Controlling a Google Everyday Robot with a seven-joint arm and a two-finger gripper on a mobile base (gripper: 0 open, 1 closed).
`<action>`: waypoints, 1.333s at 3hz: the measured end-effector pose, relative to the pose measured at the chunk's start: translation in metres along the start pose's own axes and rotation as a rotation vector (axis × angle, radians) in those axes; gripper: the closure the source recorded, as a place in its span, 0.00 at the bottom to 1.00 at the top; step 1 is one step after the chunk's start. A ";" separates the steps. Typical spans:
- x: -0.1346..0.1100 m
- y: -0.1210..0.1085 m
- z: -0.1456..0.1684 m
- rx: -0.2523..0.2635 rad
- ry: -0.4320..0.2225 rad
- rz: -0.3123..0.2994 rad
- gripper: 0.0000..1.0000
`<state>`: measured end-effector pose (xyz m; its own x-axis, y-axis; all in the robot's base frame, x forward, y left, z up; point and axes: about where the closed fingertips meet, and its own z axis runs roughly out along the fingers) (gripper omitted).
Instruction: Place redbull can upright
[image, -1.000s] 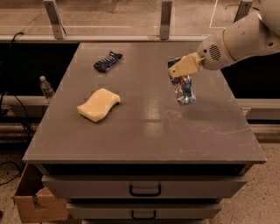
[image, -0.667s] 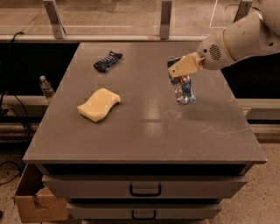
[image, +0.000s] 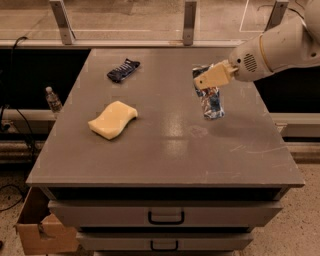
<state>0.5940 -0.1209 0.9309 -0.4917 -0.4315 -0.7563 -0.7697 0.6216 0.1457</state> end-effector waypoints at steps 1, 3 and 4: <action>0.005 0.003 -0.005 -0.080 -0.136 -0.068 1.00; 0.012 0.020 -0.026 -0.172 -0.327 -0.289 1.00; 0.019 0.027 -0.029 -0.184 -0.350 -0.369 1.00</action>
Offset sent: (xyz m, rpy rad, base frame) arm -0.0411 -0.0282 0.0112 0.2422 -0.4323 0.3412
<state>0.5518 -0.1311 0.9396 -0.0339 -0.3365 -0.9411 -0.9398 0.3311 -0.0845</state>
